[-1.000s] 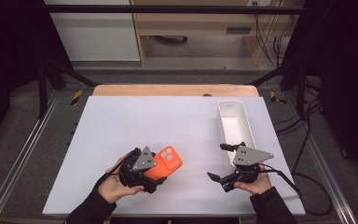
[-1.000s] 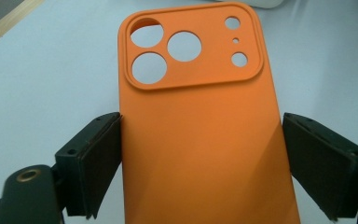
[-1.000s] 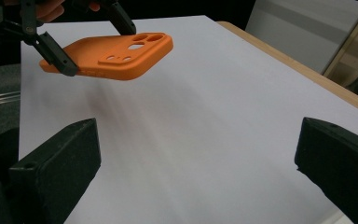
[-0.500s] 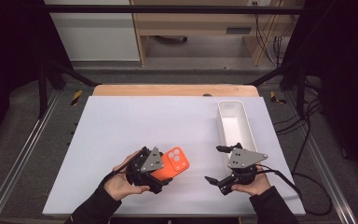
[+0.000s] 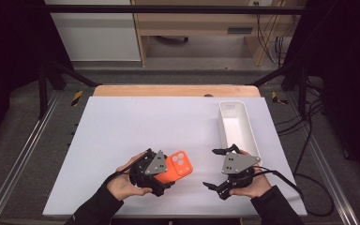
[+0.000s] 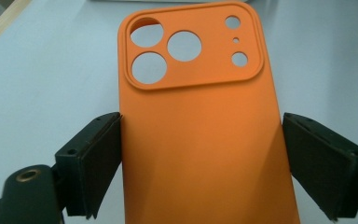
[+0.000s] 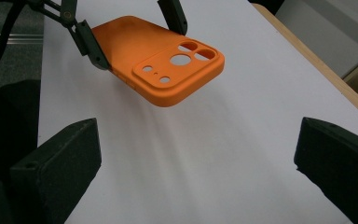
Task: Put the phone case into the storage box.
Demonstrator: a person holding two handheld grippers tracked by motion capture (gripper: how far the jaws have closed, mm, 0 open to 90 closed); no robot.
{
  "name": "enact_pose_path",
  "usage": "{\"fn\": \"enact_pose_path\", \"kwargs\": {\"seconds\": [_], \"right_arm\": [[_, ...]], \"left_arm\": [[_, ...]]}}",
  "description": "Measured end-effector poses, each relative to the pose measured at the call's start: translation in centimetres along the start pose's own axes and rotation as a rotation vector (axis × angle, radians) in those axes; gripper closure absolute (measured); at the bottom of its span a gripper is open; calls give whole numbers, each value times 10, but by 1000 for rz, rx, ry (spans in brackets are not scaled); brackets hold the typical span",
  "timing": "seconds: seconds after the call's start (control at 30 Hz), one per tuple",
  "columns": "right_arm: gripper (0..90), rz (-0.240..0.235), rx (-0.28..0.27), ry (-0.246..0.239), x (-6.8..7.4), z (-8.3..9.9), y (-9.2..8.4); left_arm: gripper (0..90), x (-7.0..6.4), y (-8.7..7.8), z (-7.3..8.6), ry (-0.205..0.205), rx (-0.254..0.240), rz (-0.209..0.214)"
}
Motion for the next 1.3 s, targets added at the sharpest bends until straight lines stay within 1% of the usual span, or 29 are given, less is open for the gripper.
{"fn": "enact_pose_path", "kwargs": {"seconds": [0.13, 0.43, 0.67, 0.77, 0.9, 1.03, 1.13, 1.3], "right_arm": [[11, -7, 11, -14, 1, -1, 2], [12, -21, 34, -40, 4, -2, 2], [12, -28, 47, -60, 7, -3, 4], [12, -29, 49, -67, 8, -4, 5], [13, -29, 55, -84, 9, -5, 6], [16, -32, 49, -92, 10, -6, 7], [18, -46, 48, -98, 11, -6, 8], [22, -69, 46, -105, 14, -6, 9]], "left_arm": [[136, -2, 1, -2, 12, -4, 11], [135, -3, 2, -9, 51, -17, 31], [135, -4, 3, -12, 68, -23, 45], [135, -6, 3, -15, 78, -30, 50], [135, -11, 4, -18, 103, -36, 60], [135, -13, 4, -21, 123, -47, 65], [136, -15, 4, -22, 142, -51, 71], [135, -16, 4, -22, 155, -57, 73]]}}
Point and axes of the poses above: each handheld gripper's, and its own axes: y roughly forward along the jaws, z roughly out of its underside, x roughly to its left, the point moved 4 cm from there along y, roughly forward along the jaws, and after that the axes turned 5 degrees about -z, right-handed, at the moved point
